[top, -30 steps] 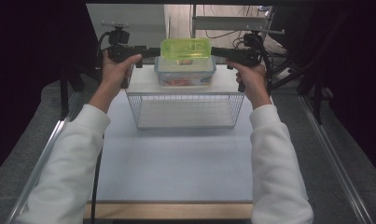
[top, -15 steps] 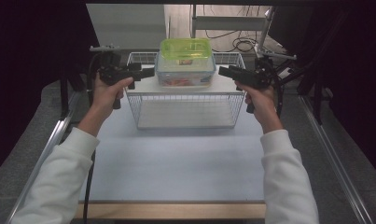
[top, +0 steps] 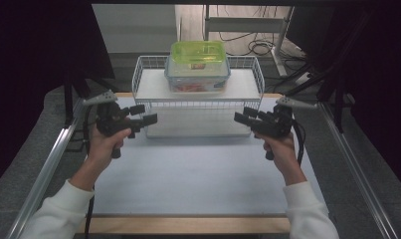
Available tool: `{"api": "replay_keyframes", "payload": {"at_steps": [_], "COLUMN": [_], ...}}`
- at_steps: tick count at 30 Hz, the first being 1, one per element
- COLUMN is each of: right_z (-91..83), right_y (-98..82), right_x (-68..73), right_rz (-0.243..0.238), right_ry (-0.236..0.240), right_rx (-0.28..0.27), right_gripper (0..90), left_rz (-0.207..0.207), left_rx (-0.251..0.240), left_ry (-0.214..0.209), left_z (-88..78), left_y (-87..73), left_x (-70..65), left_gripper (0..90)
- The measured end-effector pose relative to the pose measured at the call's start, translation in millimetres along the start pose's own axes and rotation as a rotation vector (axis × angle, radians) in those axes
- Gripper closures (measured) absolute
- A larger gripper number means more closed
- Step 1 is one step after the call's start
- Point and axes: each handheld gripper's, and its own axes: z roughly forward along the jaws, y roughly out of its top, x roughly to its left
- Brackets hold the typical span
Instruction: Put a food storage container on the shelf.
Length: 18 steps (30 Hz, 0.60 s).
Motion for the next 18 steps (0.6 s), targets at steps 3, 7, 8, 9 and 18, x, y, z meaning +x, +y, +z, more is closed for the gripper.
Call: {"api": "replay_keyframes", "payload": {"at_steps": [3, 7, 8, 9, 18], "right_z": [-3.0, -8.0, -8.7, -9.3, 0.1], "right_y": [-18.3, -61.4, -68.7, -75.6, -126.0], "right_x": [1.4, 1.9, 2.0, 2.1, 2.9], "right_rz": [-0.009, 0.001, 0.005, 0.006, -0.027], "right_ry": [0.001, 0.008, 0.008, 0.008, -0.012], "right_rx": [0.014, 0.076, 0.089, 0.102, 0.233], "right_gripper": [38.9, 38.2, 38.0, 38.0, 36.8], "left_rz": [-0.004, -0.035, -0.039, -0.039, -0.001], "left_rx": [0.012, 0.065, 0.078, 0.078, 0.204], "left_ry": [-0.007, -0.026, -0.028, -0.028, -0.019], "left_z": [-0.1, 4.7, 5.7, 5.7, 21.9], "left_y": [-17.2, -60.5, -68.6, -68.6, -122.3], "left_x": [-4.2, -7.7, -8.0, -8.0, -14.0], "left_gripper": [22.1, 21.8, 21.8, 21.8, 21.2]}}
